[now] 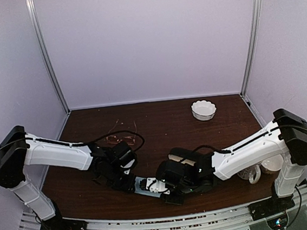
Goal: Organize the sunglasses
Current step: Pick up the folded cleaning cloth from the center of the board.
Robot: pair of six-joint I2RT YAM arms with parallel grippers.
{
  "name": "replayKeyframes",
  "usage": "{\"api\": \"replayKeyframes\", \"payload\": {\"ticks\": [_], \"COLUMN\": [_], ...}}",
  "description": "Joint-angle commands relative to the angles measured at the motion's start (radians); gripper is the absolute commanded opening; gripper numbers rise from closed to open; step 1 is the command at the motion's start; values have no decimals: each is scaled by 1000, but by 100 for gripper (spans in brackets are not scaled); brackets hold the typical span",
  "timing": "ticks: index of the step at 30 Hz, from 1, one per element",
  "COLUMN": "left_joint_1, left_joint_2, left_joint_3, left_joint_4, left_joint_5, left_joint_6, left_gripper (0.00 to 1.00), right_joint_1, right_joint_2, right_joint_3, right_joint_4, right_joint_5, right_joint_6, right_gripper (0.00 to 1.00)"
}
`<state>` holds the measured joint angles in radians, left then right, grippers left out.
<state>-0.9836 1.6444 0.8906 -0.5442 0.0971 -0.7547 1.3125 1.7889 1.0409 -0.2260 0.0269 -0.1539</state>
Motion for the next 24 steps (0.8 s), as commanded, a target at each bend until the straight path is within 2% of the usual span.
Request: {"api": "replayKeyframes", "payload": {"ticks": [1, 5, 9, 24], "left_joint_1": [-12, -12, -12, -12], "left_joint_2": [28, 17, 11, 15], "left_joint_3": [-14, -16, -18, -27], "left_joint_4": [33, 33, 35, 35], "left_joint_5": [28, 18, 14, 7], "left_joint_6": [-20, -26, -28, -31], "left_gripper": [20, 12, 8, 6], "right_joint_1": [4, 7, 6, 8], "right_joint_2": [-4, -11, 0, 32], "right_joint_3": [-8, -33, -29, -39], "right_joint_4": [35, 69, 68, 87], "right_joint_5": [11, -19, -39, -16], "right_joint_6": [1, -24, -48, -81], "right_gripper": [29, 29, 29, 21]}}
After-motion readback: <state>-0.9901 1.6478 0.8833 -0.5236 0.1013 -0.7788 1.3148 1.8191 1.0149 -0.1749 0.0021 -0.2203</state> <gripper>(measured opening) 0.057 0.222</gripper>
